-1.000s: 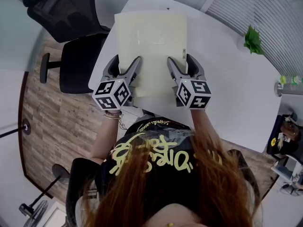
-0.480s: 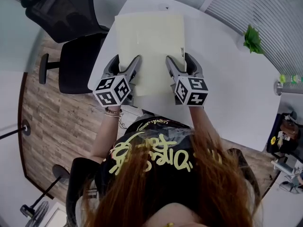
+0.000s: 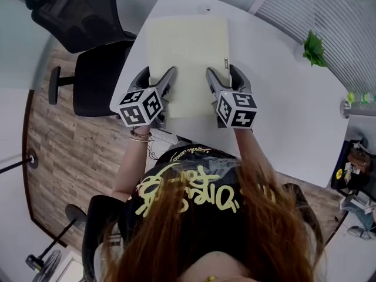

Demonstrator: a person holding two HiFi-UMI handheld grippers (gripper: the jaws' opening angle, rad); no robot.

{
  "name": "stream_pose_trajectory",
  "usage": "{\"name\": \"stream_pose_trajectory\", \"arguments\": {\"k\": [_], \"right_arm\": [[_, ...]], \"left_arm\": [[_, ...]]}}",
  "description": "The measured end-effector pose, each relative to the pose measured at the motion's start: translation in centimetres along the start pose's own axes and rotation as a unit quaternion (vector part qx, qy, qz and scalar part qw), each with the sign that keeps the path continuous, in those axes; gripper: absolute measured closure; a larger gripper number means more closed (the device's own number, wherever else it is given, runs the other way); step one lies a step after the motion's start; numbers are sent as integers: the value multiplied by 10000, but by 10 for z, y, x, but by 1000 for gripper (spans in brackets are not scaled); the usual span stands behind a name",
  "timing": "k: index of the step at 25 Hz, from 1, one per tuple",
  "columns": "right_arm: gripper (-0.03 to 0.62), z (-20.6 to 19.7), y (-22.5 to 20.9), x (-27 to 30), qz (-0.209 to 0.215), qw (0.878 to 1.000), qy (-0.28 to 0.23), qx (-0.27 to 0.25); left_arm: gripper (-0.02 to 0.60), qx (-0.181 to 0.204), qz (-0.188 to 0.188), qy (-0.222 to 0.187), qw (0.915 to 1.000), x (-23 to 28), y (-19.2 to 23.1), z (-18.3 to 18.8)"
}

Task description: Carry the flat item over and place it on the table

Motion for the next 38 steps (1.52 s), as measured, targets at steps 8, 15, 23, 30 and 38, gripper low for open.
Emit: {"name": "stream_pose_trajectory", "arguments": {"k": [8,15,23,30,38], "right_arm": [[286,-3,-2,9,-12,9998,191,86],[286,-6,-5,14,-30,9990,410,175],[286,-9,-8,19,-69,9977,614,288],[286,-9,-9,23,-94,9968,745,284],[286,-10,-10,27,-126,9951,923,328]], "left_arm": [[218,-95,45,270,9996,8,6,-1],[218,-144,113,544,9984,14,8,-5],[218,-186,127,725,9971,21,9,-8],[218,-176,187,842,9961,24,10,-9],[218,-167,271,978,9947,27,10,-10]]}}
Point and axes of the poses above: the fingertips, and each gripper's own axes: x forward along the fingers, y to its left, z out of its top, the point moved 6 cm from there along -x, backward along the fingers, and after that the axes turned 5 degrees about z, right-handed, at the moved point
